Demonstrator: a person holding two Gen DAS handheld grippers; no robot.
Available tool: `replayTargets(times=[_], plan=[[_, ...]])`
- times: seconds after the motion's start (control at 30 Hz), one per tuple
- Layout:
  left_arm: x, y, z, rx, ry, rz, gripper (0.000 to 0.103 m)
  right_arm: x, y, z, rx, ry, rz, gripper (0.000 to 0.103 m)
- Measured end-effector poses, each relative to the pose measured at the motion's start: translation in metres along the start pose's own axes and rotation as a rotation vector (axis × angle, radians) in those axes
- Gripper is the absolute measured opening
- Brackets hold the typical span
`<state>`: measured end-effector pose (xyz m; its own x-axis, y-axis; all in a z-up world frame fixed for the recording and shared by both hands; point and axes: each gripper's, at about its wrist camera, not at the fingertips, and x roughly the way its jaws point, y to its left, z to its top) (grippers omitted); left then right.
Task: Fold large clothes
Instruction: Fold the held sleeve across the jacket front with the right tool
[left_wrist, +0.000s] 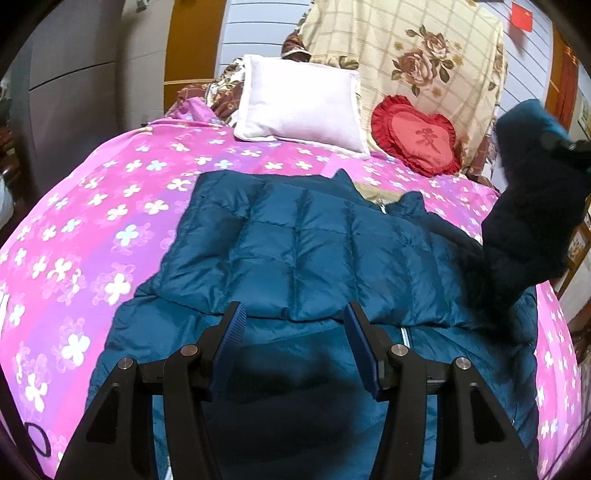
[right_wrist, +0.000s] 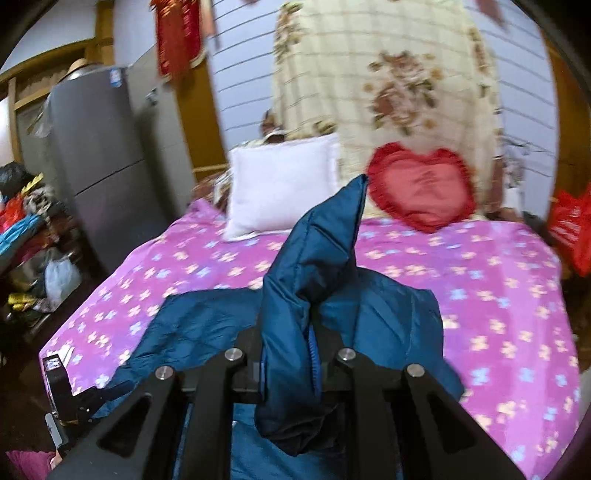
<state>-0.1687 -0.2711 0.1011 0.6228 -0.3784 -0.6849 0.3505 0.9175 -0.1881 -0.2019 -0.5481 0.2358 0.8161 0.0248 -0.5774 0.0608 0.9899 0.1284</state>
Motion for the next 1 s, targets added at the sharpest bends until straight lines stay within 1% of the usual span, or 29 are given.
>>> replayTargets(times=[0.1, 0.17, 0.37, 0.47, 0.6, 0.63, 0.67, 0.7, 0.73, 0.77, 0.83, 0.9, 0.93, 0.97, 1.0], plan=[[0.003, 0.009, 0.003, -0.028, 0.008, -0.005, 0.037, 0.036, 0.026, -0.005, -0.033, 0.068, 0.047, 0.018], [0.006, 0.015, 0.005, -0.044, 0.012, -0.004, 0.037, 0.053, 0.037, -0.010, -0.039, 0.095, 0.085, 0.018], [0.012, 0.031, 0.006, -0.088, 0.022, 0.008, 0.037, 0.111, 0.067, -0.027, 0.008, 0.167, 0.204, 0.018], [0.015, 0.038, 0.007, -0.109, 0.024, 0.011, 0.037, 0.140, 0.085, -0.038, 0.018, 0.204, 0.243, 0.018], [0.019, 0.043, 0.009, -0.126, 0.033, 0.008, 0.037, 0.183, 0.106, -0.053, 0.035, 0.262, 0.273, 0.018], [0.020, 0.044, 0.009, -0.129, 0.033, 0.008, 0.037, 0.197, 0.108, -0.058, 0.063, 0.282, 0.285, 0.020], [0.020, 0.045, 0.009, -0.130, 0.034, 0.007, 0.037, 0.204, 0.108, -0.061, 0.085, 0.292, 0.287, 0.027], [0.021, 0.046, 0.010, -0.133, 0.036, 0.001, 0.037, 0.214, 0.106, -0.066, 0.125, 0.306, 0.300, 0.032], [0.021, 0.047, 0.010, -0.138, 0.038, -0.009, 0.037, 0.221, 0.104, -0.068, 0.157, 0.316, 0.315, 0.045], [0.021, 0.048, 0.011, -0.143, 0.038, -0.019, 0.037, 0.224, 0.103, -0.069, 0.186, 0.320, 0.328, 0.049], [0.020, 0.049, 0.011, -0.154, 0.031, -0.034, 0.037, 0.219, 0.102, -0.069, 0.192, 0.303, 0.343, 0.050], [0.018, 0.049, 0.011, -0.162, 0.019, -0.046, 0.037, 0.205, 0.103, -0.065, 0.161, 0.280, 0.343, 0.054], [0.018, 0.048, 0.011, -0.165, 0.018, -0.056, 0.037, 0.193, 0.101, -0.062, 0.148, 0.263, 0.341, 0.058], [0.019, 0.048, 0.011, -0.169, 0.020, -0.070, 0.037, 0.183, 0.098, -0.060, 0.141, 0.247, 0.337, 0.062], [0.019, 0.047, 0.011, -0.173, 0.024, -0.083, 0.037, 0.174, 0.093, -0.056, 0.136, 0.233, 0.331, 0.063]])
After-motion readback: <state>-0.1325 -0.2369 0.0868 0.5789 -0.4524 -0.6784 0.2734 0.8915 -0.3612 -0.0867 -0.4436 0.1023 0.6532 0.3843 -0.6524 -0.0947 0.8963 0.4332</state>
